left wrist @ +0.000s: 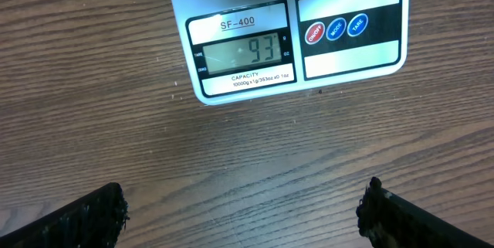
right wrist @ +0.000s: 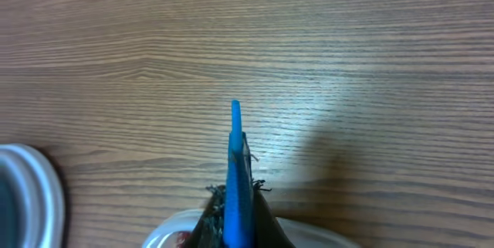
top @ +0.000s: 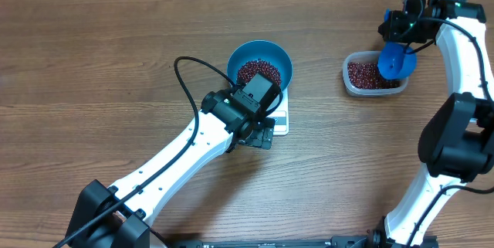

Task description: Scoop item into bowl and weigh 150g on scale

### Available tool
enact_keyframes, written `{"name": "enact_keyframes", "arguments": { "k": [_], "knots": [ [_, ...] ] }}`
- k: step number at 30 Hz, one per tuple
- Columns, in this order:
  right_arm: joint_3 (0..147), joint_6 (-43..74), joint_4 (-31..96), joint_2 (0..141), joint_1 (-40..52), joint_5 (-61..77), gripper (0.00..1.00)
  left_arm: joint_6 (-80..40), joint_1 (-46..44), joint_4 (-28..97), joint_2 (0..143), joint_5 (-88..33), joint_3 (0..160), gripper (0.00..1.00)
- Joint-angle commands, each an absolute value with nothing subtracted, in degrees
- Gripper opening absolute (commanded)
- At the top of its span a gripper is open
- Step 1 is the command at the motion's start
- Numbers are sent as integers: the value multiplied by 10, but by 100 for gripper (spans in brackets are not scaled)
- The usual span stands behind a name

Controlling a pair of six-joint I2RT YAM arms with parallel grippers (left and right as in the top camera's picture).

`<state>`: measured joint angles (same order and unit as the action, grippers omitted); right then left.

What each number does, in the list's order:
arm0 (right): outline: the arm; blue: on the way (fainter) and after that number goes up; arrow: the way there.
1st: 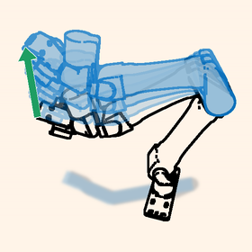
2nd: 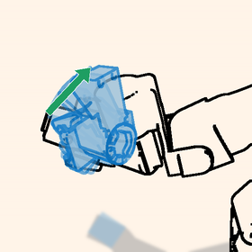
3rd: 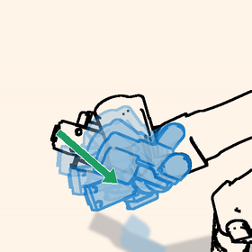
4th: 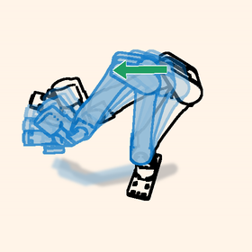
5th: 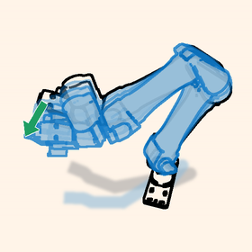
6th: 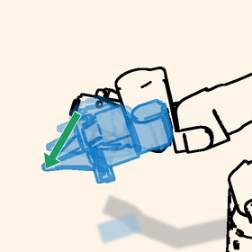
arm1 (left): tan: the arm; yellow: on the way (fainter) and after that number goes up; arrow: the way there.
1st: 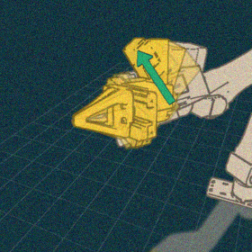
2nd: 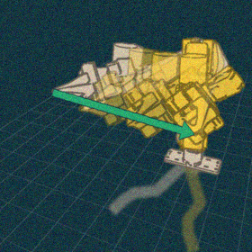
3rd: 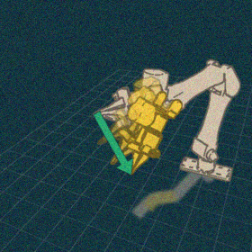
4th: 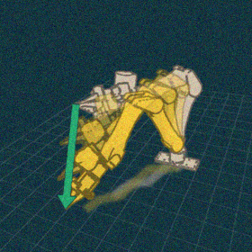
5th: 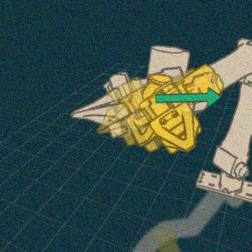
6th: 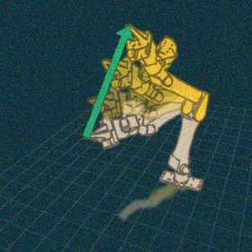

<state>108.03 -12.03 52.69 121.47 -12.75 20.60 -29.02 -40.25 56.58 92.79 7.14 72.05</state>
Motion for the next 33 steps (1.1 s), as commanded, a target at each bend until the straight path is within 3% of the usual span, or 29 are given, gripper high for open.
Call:
{"name": "enact_keyframes", "arguments": {
  "k": [1, 14, 22, 33],
  "knots": [
    [1099, -117, 531, 1136, -129, 220, 4, -300, -401, 565, 919, 81, 730, 100],
    [1099, 38, 562, 987, -130, 145, 4, -300, -401, 565, 919, 81, 730, 100],
    [1019, 269, 565, 988, -130, -1, 4, -300, -401, 565, 919, 81, 730, 100],
    [797, 431, 293, 989, -133, -18, 4, -300, -401, 565, 919, 81, 730, 100]
  ]
}}
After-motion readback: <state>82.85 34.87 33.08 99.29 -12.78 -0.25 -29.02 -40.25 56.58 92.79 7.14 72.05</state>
